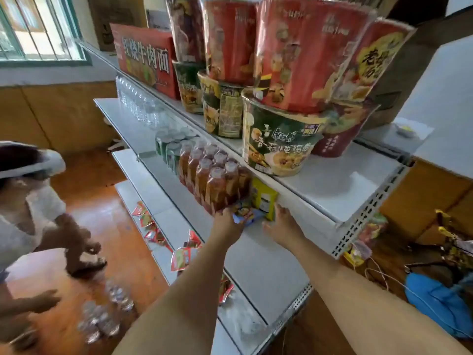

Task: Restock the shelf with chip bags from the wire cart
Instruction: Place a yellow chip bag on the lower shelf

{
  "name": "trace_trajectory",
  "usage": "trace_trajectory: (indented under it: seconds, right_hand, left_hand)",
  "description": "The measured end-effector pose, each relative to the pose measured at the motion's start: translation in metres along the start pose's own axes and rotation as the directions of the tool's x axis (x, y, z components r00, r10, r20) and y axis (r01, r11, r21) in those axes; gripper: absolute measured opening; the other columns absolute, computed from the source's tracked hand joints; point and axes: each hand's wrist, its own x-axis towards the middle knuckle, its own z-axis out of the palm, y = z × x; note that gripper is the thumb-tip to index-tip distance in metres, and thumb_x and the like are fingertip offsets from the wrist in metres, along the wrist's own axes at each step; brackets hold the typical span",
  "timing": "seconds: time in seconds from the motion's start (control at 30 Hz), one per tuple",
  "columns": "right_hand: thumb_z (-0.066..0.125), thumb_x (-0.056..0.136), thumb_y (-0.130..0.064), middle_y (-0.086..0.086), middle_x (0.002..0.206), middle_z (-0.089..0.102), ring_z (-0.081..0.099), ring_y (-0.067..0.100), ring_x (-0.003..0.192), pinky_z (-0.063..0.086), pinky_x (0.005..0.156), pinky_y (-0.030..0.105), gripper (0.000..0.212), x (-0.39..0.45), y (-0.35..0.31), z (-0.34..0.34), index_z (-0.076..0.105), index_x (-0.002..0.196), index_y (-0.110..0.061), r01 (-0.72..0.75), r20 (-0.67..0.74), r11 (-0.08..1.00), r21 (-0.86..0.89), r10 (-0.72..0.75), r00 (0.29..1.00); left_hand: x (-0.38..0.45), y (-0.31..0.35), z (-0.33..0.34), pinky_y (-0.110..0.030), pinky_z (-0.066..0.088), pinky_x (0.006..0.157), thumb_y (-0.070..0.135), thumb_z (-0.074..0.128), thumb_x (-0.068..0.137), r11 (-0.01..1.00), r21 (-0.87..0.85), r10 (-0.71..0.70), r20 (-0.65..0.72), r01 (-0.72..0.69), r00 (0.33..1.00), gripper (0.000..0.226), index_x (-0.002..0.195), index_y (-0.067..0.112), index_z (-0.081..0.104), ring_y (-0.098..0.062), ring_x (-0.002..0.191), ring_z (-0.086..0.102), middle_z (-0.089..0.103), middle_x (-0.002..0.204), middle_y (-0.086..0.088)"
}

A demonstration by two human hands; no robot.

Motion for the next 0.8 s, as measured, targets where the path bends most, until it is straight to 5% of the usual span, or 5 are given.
trace_trajectory:
  seconds: [0.2, 0.37, 0.47, 0.57, 0.8]
  right_hand:
    - [0.063, 0.090, -0.036, 0.020, 0.140, 0.049, 0.052, 0.035, 0.125, 0.042, 0.099, 0.037, 0.070, 0.082, 0.009, 0.040, 0.036, 0.141, 0.001, -0.166, -0.059, 0.971, 0.173, 0.178, 0.982]
    - [0.080, 0.074, -0.031, 0.020, 0.137, 0.053, 0.052, 0.031, 0.127, 0.039, 0.103, 0.034, 0.079, 0.133, 0.029, 0.078, 0.045, 0.135, 0.004, -0.127, -0.201, 0.930, 0.345, 0.205, 0.958]
    - [0.075, 0.061, -0.055, 0.019, 0.134, 0.057, 0.055, 0.032, 0.124, 0.043, 0.103, 0.038, 0.094, 0.150, 0.030, 0.086, 0.050, 0.132, 0.001, -0.136, -0.239, 0.918, 0.373, 0.237, 0.942]
    - [0.079, 0.069, -0.045, 0.018, 0.128, 0.061, 0.058, 0.032, 0.118, 0.046, 0.097, 0.039, 0.077, 0.160, 0.032, 0.089, 0.054, 0.127, -0.002, -0.175, -0.203, 0.913, 0.368, 0.263, 0.943]
    - [0.062, 0.089, -0.042, 0.021, 0.125, 0.062, 0.058, 0.035, 0.114, 0.042, 0.085, 0.033, 0.052, 0.142, 0.026, 0.077, 0.060, 0.122, -0.002, -0.158, -0.207, 0.947, 0.280, 0.220, 0.953]
  left_hand:
    - [0.066, -0.018, 0.045, -0.037, 0.039, 0.103, 0.028, 0.060, 0.095, 0.934, -0.315, -0.204, -0.077, 0.170, 0.976, 0.058, 0.136, -0.008, 0.042, -0.036, 0.128, 0.048, 0.048, 0.141, -0.021]
    - [0.109, -0.031, 0.071, -0.036, 0.051, 0.084, 0.033, 0.064, 0.092, 0.820, -0.515, -0.339, -0.087, 0.249, 0.937, 0.031, 0.095, 0.002, 0.058, -0.031, 0.091, 0.064, 0.063, 0.096, -0.020]
    - [0.127, -0.031, 0.077, -0.031, 0.049, 0.078, 0.030, 0.070, 0.085, 0.713, -0.641, -0.401, -0.041, 0.284, 0.915, 0.035, 0.103, 0.004, 0.054, -0.027, 0.094, 0.061, 0.058, 0.096, -0.011]
    - [0.149, -0.040, 0.089, -0.044, 0.056, 0.091, 0.020, 0.068, 0.074, 0.562, -0.753, -0.422, 0.094, 0.341, 0.902, 0.048, 0.115, 0.003, 0.050, -0.037, 0.102, 0.065, 0.063, 0.114, -0.018]
    - [0.124, -0.042, 0.080, -0.042, 0.054, 0.093, 0.019, 0.069, 0.084, 0.622, -0.696, -0.444, 0.064, 0.358, 0.894, 0.044, 0.122, 0.004, 0.053, -0.033, 0.106, 0.062, 0.062, 0.114, -0.014]
